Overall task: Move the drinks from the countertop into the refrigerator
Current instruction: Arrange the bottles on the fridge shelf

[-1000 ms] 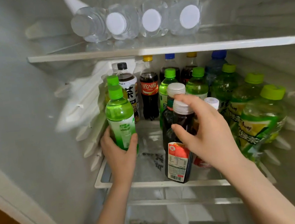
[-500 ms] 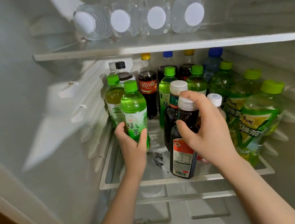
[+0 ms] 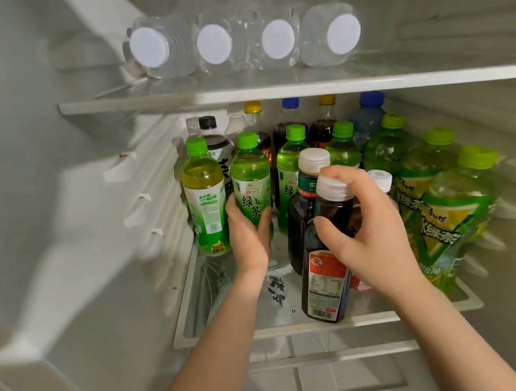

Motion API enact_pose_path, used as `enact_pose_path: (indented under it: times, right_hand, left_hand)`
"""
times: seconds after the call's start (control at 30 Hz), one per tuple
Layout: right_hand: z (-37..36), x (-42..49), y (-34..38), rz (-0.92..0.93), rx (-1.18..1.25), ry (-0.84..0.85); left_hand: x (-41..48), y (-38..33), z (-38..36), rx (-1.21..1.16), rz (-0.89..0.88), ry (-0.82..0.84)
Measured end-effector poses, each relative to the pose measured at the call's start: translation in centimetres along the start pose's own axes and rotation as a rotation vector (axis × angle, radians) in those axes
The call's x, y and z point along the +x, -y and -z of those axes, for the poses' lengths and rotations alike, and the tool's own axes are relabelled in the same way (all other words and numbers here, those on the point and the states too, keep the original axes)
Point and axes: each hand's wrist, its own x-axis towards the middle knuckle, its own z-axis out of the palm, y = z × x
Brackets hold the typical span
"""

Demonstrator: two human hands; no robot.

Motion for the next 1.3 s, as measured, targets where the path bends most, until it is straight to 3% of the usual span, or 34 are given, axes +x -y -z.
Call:
enact_pose_path:
  times: [1.0, 1.13, 1.3]
  right_hand:
    - [0.4, -0.2, 0.2, -0.029, -0.009, 0.002]
    - [0.6, -0.2, 0.3, -0.020, -0.013, 0.013]
    - [0.5, -0.2, 0.3, -0.012, -0.008, 0.009]
  left_hand:
    - [0.9, 0.9, -0.7, 0.189, -0.095, -0.010]
    - [0.5, -1.8, 0.3, 0.147, -0.232, -0.082]
    - [4.0, -9.5, 2.2, 0.093, -0.616, -0.295]
